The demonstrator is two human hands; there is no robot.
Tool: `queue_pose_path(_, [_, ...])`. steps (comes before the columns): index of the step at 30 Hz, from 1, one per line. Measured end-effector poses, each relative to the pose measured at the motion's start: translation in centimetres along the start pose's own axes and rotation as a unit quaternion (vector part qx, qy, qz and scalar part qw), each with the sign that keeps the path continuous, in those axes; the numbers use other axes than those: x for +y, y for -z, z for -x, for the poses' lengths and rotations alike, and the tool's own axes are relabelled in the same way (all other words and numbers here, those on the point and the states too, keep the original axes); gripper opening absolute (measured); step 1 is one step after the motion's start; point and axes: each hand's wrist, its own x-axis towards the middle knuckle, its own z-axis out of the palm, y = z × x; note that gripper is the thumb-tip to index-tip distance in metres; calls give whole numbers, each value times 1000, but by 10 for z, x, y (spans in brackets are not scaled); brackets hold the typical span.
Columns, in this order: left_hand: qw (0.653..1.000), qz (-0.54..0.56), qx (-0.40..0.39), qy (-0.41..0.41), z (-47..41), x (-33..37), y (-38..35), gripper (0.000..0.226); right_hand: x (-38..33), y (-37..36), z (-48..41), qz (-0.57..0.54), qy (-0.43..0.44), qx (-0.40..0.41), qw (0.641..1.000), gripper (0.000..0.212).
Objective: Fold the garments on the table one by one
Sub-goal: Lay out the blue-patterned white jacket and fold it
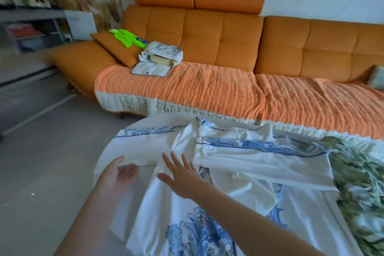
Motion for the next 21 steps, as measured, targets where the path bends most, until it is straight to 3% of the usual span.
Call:
queue_pose_path(3, [999, 27, -29, 26, -4, 3, 0, 24, -17, -4, -17, 17, 3, 9, 1000, 86])
queue_pose_path(7, [998, 54, -40, 6, -14, 6, -2, 24, -27, -9, -36, 49, -1, 16, 999, 65])
queue_pose_path(12, [994, 34, -9, -102, -27, 13, -12, 14, -27, -10, -43, 91, -10, -1, 996, 59])
queue_pose_path(15, [980, 13, 1, -199, -42, 23, -7, 3, -22, -20, -39, 84, -11, 1, 996, 79])
queue_pose_path(19, [970, 110, -42, -213, -55, 42, -2, 29, -20, -27, -43, 81, 3, 17, 997, 125])
queue_pose_path(21, [967, 120, -42, -222, -62, 50, -3, 29, -20, -28, -42, 75, 6, 18, 997, 124])
